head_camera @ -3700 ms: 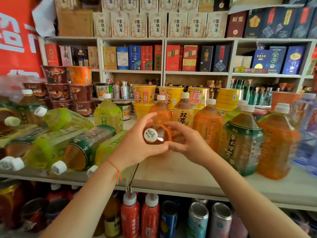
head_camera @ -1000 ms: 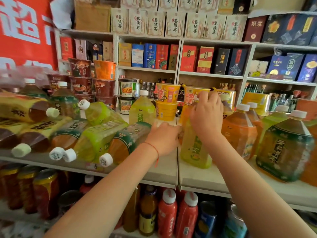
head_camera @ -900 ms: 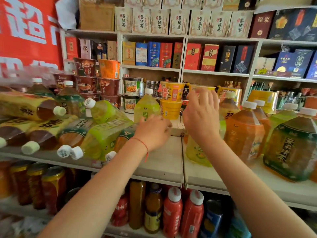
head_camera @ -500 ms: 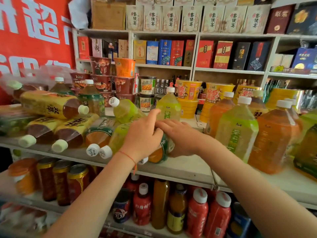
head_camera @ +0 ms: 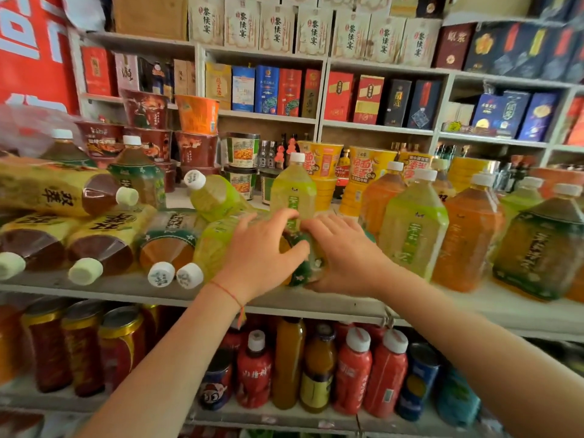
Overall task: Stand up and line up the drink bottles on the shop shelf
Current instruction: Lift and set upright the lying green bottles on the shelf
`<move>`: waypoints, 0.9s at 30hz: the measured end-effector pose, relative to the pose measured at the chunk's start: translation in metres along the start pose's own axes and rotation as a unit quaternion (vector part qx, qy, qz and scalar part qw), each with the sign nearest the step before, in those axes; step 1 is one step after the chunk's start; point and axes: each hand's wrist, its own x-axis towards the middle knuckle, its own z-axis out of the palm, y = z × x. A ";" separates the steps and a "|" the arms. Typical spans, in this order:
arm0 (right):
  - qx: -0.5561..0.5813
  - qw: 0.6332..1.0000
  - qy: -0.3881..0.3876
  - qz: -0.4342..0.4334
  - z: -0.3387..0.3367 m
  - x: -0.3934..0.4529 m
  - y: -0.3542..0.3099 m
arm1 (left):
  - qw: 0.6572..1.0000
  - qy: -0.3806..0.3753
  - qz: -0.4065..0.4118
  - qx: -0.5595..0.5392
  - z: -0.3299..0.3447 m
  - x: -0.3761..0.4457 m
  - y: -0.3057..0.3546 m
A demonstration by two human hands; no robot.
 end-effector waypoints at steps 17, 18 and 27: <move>0.274 0.871 0.269 0.305 0.027 0.014 0.025 | 0.907 -0.087 -0.137 -0.389 0.055 0.038 0.055; 0.251 0.886 0.260 0.290 0.030 0.015 0.028 | 0.909 -0.087 -0.144 -0.382 0.058 0.042 0.055; 0.105 0.946 0.215 0.220 0.041 0.011 0.038 | 0.943 -0.089 -0.130 -0.294 0.056 0.051 0.056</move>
